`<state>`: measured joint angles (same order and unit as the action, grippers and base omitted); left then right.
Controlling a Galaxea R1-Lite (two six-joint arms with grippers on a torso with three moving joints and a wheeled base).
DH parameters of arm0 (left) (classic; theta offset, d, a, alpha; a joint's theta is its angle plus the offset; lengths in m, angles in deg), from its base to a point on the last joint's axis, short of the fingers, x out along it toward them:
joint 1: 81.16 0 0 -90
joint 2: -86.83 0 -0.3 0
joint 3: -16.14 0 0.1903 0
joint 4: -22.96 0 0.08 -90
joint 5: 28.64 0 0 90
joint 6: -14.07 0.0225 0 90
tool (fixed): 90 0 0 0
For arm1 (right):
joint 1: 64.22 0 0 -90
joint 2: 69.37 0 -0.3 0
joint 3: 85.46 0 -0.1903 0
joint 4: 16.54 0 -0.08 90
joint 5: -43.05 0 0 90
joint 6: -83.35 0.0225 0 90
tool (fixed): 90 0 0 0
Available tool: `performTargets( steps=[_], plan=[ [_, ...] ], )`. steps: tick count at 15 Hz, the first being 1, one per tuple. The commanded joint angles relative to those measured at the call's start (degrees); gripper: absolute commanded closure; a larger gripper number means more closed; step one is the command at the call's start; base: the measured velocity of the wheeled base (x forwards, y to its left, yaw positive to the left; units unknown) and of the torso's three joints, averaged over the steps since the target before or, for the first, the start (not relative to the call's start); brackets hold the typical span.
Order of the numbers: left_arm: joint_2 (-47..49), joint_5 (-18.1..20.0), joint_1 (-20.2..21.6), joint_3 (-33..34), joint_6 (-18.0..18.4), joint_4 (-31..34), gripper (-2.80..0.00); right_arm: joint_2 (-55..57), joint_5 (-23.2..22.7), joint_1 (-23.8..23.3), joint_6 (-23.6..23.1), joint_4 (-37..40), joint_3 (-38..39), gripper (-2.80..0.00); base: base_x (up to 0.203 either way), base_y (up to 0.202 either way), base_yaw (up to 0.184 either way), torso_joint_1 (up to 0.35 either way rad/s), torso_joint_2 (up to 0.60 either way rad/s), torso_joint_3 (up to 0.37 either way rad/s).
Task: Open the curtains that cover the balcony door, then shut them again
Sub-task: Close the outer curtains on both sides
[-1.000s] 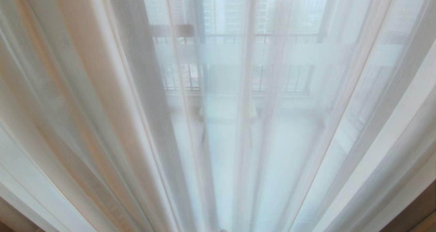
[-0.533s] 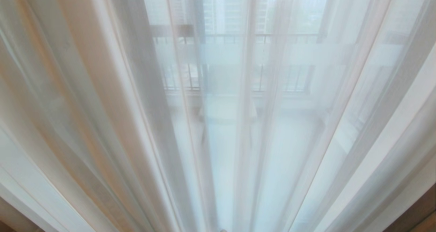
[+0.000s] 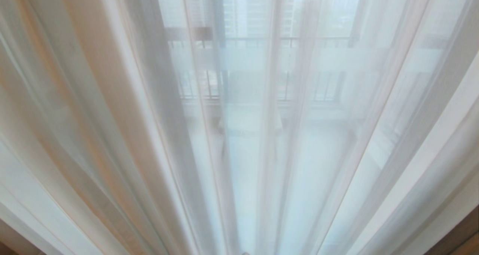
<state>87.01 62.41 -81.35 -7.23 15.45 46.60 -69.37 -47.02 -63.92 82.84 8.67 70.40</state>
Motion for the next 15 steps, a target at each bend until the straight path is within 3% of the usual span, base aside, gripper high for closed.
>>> performTargets(
  steps=[1, 15],
  plan=[
    [-0.18, 0.01, 0.01, 0.00, 0.12, 0.00, 0.00, 0.07, -0.01, 0.05, -0.02, 0.00, 0.00, 0.00, 0.000, 0.000, 0.000, 0.000, 0.00, 0.000],
    [-0.18, 0.09, 0.01, 0.00, 0.65, 0.00, 0.00, 0.08, 0.00, 0.05, -0.02, 0.00, 0.05, 0.00, 0.000, 0.000, 0.000, 0.000, 0.00, 0.000]
  ],
)
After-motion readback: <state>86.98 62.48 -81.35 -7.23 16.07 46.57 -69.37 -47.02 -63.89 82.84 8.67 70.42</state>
